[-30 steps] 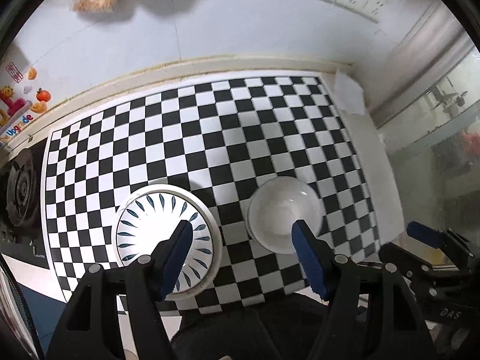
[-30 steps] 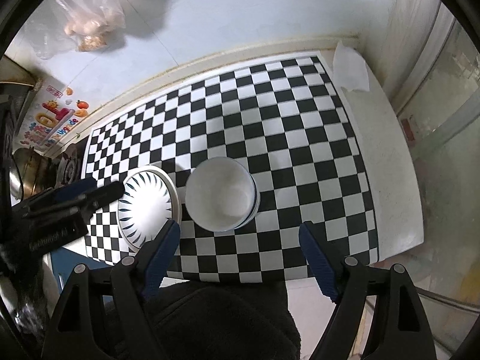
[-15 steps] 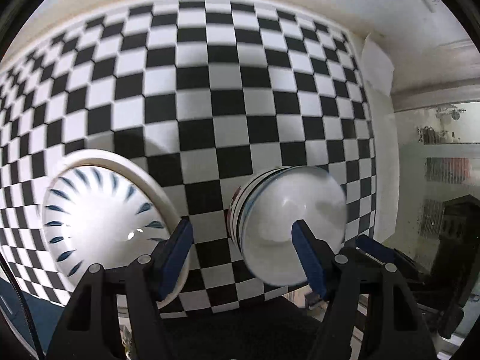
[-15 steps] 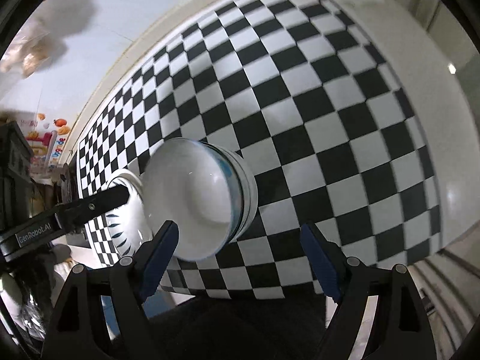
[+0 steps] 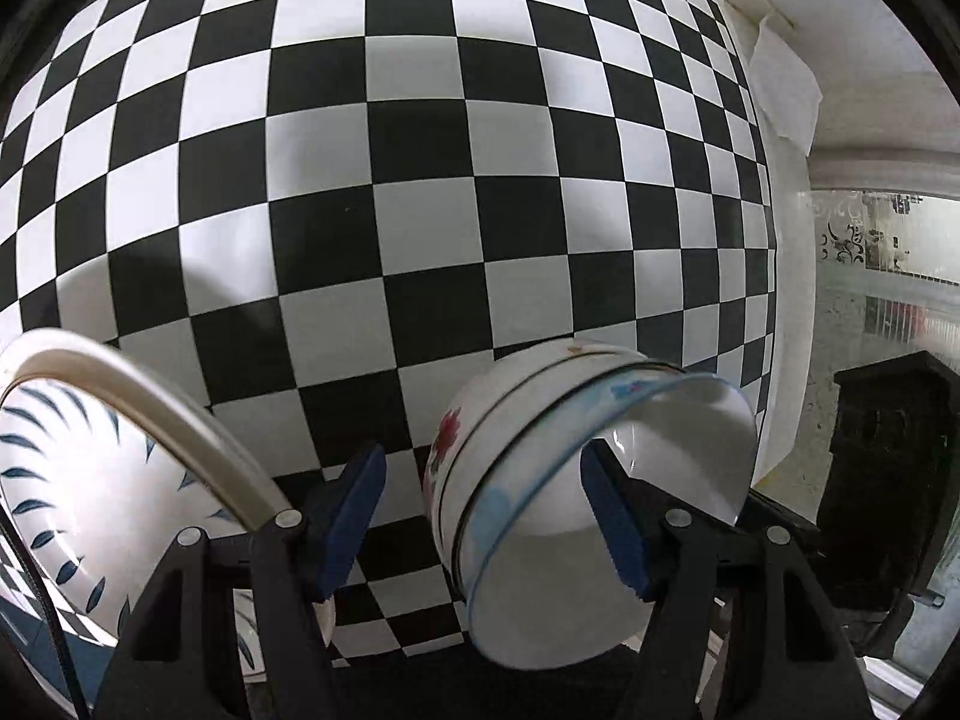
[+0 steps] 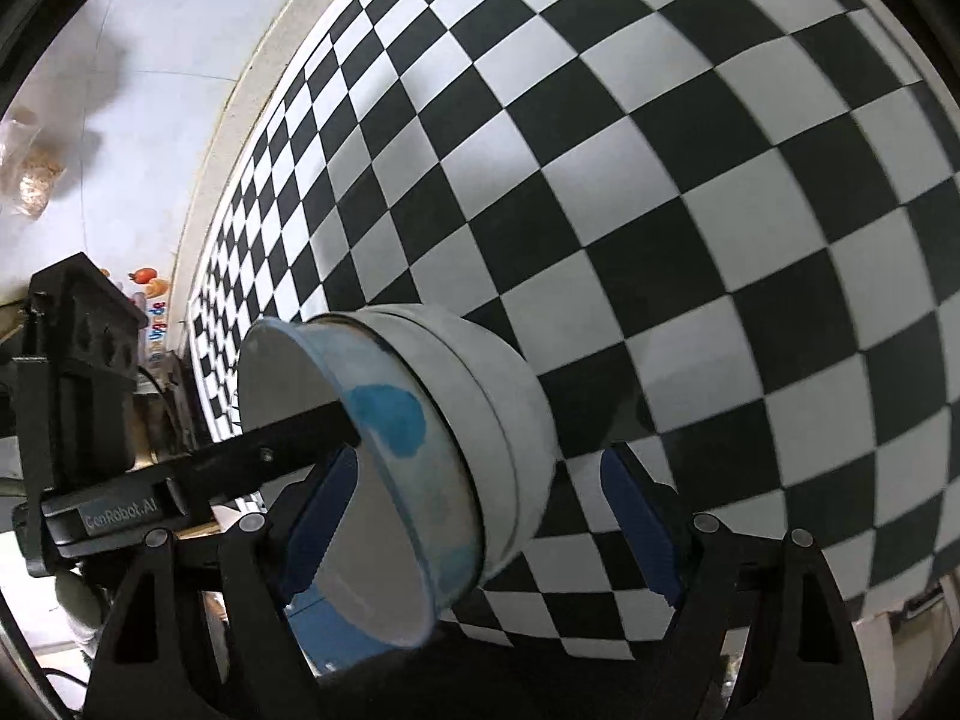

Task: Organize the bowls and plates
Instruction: 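Carry the bowl stack with both tools and lower it onto the blue-striped plate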

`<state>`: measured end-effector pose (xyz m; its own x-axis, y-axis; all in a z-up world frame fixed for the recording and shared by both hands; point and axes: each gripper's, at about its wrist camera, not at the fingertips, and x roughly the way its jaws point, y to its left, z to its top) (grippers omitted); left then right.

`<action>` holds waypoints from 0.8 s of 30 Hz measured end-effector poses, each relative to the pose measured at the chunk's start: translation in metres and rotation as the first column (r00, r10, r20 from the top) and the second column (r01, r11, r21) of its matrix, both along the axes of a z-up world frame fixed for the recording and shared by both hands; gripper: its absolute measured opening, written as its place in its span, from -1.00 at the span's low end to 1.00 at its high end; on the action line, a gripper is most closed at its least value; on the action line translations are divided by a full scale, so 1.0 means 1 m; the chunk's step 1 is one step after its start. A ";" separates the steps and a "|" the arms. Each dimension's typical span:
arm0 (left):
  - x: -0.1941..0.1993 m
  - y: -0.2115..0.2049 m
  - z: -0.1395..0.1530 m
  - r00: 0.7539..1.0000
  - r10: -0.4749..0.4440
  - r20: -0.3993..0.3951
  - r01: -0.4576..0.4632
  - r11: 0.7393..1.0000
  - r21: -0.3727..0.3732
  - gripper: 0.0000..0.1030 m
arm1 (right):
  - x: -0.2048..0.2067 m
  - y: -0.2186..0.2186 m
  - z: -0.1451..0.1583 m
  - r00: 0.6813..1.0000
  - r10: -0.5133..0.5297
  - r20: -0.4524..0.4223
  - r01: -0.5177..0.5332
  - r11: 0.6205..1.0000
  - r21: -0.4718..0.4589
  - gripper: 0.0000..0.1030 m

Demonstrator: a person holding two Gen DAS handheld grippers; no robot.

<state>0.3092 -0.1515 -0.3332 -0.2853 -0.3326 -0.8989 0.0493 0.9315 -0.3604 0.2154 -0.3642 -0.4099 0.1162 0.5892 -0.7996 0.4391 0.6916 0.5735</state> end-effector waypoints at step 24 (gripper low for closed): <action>-0.001 -0.001 -0.009 1.000 -0.012 0.024 0.013 0.999 -0.033 -0.23 | -0.001 -0.007 -0.019 1.000 0.009 0.001 -0.009 1.000 0.019 -0.15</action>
<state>0.3083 -0.1521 -0.3424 -0.2681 -0.3586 -0.8942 0.0697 0.9185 -0.3892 0.2145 -0.3715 -0.4294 0.1116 0.6053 -0.7882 0.4327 0.6844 0.5868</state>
